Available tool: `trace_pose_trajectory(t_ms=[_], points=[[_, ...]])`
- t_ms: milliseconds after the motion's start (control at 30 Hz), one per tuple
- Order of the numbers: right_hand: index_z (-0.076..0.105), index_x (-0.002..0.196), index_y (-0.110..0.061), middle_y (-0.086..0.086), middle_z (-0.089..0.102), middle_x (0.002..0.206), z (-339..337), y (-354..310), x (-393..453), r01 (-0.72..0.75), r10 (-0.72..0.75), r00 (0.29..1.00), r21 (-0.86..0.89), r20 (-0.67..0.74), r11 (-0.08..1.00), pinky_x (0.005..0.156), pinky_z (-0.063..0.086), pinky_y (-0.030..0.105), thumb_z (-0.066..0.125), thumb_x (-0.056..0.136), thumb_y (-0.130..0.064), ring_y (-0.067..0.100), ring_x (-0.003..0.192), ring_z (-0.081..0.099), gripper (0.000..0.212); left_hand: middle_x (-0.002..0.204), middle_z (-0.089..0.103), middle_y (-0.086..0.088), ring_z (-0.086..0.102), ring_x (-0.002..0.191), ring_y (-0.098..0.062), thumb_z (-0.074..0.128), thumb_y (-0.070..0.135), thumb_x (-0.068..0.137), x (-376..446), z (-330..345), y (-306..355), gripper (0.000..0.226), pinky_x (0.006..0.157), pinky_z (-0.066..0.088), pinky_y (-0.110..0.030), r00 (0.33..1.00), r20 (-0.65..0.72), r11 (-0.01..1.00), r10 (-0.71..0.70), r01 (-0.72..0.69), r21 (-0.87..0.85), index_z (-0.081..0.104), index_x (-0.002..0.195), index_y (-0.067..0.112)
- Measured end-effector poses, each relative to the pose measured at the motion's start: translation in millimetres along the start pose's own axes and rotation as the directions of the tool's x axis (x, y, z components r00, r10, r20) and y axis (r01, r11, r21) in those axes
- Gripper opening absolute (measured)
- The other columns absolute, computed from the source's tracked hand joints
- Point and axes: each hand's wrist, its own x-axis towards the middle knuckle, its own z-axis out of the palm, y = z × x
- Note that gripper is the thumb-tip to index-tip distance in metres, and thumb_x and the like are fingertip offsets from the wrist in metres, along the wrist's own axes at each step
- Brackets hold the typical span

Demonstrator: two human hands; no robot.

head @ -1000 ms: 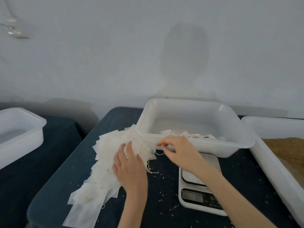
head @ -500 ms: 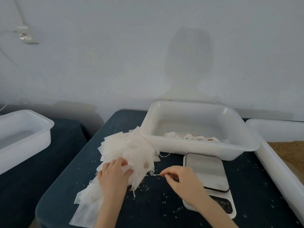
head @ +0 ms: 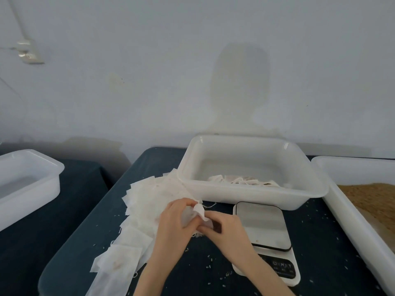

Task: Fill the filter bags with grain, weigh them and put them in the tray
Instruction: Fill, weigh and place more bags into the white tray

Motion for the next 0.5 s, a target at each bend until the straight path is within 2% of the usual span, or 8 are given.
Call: trace_pose_trajectory(t_ms=[33,133,200,233,300,367,433,500], points=[[0.066,0.085,-0.034,-0.006,0.059,0.063,-4,1,-1,-0.015,0.015,1.0,0.024,-0.002,1.0,0.058,0.039,0.024,0.065,0.088,-0.033,0.005,0.056,0.048,0.003,0.097,0.06,0.024,0.05,0.101,0.004,0.069,0.025,0.082,0,1,2,0.023,0.084,0.037,-0.014,1.0,0.027,1.0,-0.005,0.005,-0.011,0.056,0.091,0.042],[0.069,0.071,-0.029,-0.009,0.06,0.056,-17,2,-6,-0.128,0.129,0.992,0.124,0.003,0.984,0.054,0.037,0.016,0.059,0.094,-0.027,0.001,0.051,0.052,0.025,0.106,0.058,0.026,0.052,0.105,0.003,0.069,0.029,0.083,-1,6,8,0.029,0.089,0.041,-0.015,0.997,0.07,0.999,-0.008,0.011,-0.048,0.052,0.103,0.042],[0.068,0.062,-0.028,-0.008,0.061,0.052,-27,3,-9,-0.217,0.219,0.976,0.158,0.006,0.963,0.052,0.035,0.014,0.059,0.094,-0.029,0.0,0.047,0.047,0.033,0.119,0.046,0.038,0.043,0.116,0.011,0.074,0.035,0.078,-6,10,12,0.052,0.096,0.037,-0.013,0.995,0.093,0.995,0.03,-0.02,-0.098,0.044,0.118,0.046],[0.065,0.056,-0.026,-0.007,0.059,0.05,-32,5,-11,-0.249,0.253,0.967,0.174,0.001,0.953,0.051,0.033,0.014,0.061,0.093,-0.029,0.001,0.045,0.044,0.037,0.124,0.039,0.043,0.037,0.12,0.014,0.075,0.044,0.071,-9,12,14,0.067,0.099,0.034,-0.012,0.99,0.134,0.995,0.05,-0.037,-0.098,0.037,0.125,0.049],[0.065,0.054,-0.018,-0.003,0.059,0.049,-38,8,-16,-0.305,0.313,0.95,0.232,0.001,0.924,0.05,0.032,0.016,0.065,0.089,-0.028,0.006,0.046,0.041,0.036,0.13,0.027,0.045,0.028,0.124,0.015,0.067,0.06,0.058,-11,21,19,0.092,0.106,0.025,-0.015,0.961,0.248,0.991,0.121,-0.132,0.029,0.015,0.133,0.053],[0.064,0.059,-0.007,0.002,0.059,0.052,-43,10,-21,-0.341,0.352,0.936,0.261,0.004,0.903,0.051,0.034,0.02,0.069,0.084,-0.03,0.01,0.05,0.042,0.034,0.13,0.016,0.042,0.021,0.126,0.012,0.062,0.064,0.059,-9,33,23,0.108,0.112,0.013,-0.018,0.924,0.331,0.938,0.192,-0.271,0.215,-0.011,0.137,0.046],[0.055,0.05,-0.012,-0.003,0.049,0.048,-46,12,-26,-0.332,0.346,0.938,0.244,-0.019,0.911,0.049,0.032,0.02,0.073,0.081,-0.03,0.008,0.049,0.039,0.039,0.121,0.023,0.038,0.029,0.122,0.011,0.065,0.059,0.067,-8,41,26,0.106,0.106,0.012,-0.008,0.927,0.329,0.94,0.179,-0.26,0.222,-0.01,0.14,0.039],[0.053,0.052,-0.015,-0.004,0.045,0.05,-52,12,-30,-0.322,0.337,0.941,0.218,-0.034,0.921,0.05,0.032,0.021,0.075,0.08,-0.03,0.007,0.05,0.039,0.038,0.115,0.038,0.033,0.042,0.11,0.014,0.068,0.052,0.072,-7,52,27,0.097,0.094,0.024,0.0,0.936,0.33,0.981,0.126,-0.167,0.098,0.008,0.147,0.036]])
